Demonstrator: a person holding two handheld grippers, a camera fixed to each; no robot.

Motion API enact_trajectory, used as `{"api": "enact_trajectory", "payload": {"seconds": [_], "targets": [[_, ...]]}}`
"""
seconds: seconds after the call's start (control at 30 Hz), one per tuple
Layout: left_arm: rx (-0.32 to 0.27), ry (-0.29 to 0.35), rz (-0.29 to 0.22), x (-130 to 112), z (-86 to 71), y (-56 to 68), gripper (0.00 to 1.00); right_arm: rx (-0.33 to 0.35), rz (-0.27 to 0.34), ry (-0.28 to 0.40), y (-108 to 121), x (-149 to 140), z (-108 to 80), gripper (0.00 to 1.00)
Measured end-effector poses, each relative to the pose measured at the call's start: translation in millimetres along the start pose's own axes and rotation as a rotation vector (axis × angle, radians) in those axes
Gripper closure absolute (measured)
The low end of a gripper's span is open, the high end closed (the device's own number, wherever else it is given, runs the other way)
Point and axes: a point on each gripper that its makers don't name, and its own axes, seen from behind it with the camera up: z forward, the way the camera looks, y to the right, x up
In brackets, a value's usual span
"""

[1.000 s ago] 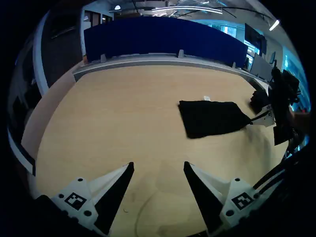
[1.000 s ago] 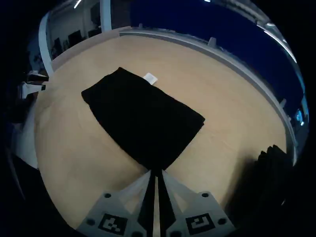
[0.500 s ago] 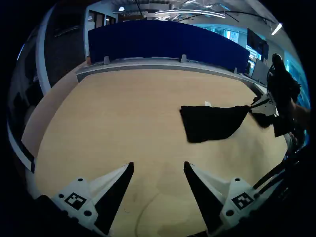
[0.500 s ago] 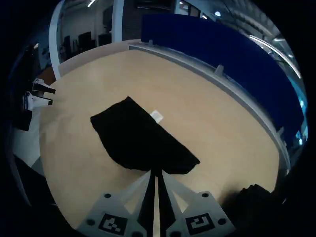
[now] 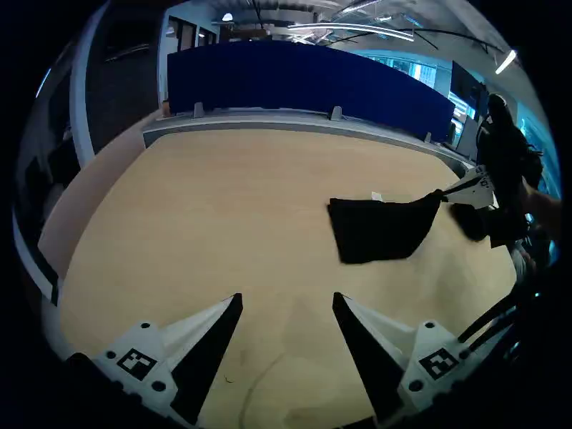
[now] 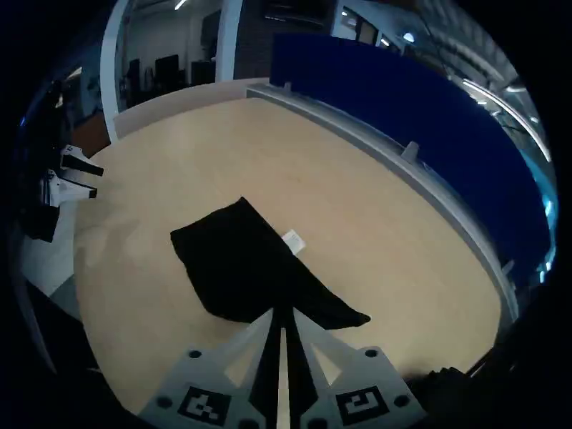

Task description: Fold towel

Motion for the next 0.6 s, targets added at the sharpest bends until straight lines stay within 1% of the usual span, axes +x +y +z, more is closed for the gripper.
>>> {"api": "enact_trajectory", "payload": {"seconds": [0.17, 0.3, 0.43, 0.6], "targets": [[0.001, 0.005, -0.005, 1, -2.7, -2.6, 0.06, 0.011, -0.017, 0.006, -4, 14, 5.5, 0.96], [0.007, 0.015, -0.019, 1, -7.6, -3.5, 0.06, 0.033, -0.048, 0.008, -12, 30, 15.6, 0.96], [0.009, 0.024, -0.044, 0, -14.5, -3.1, 0.06, 0.067, -0.1, 0.001, -29, 47, 31.8, 0.96], [0.029, 0.033, -0.08, -5, -22.0, -6.4, 0.06, 0.122, -0.193, -0.017, -63, 67, 56.8, 0.96]]}}
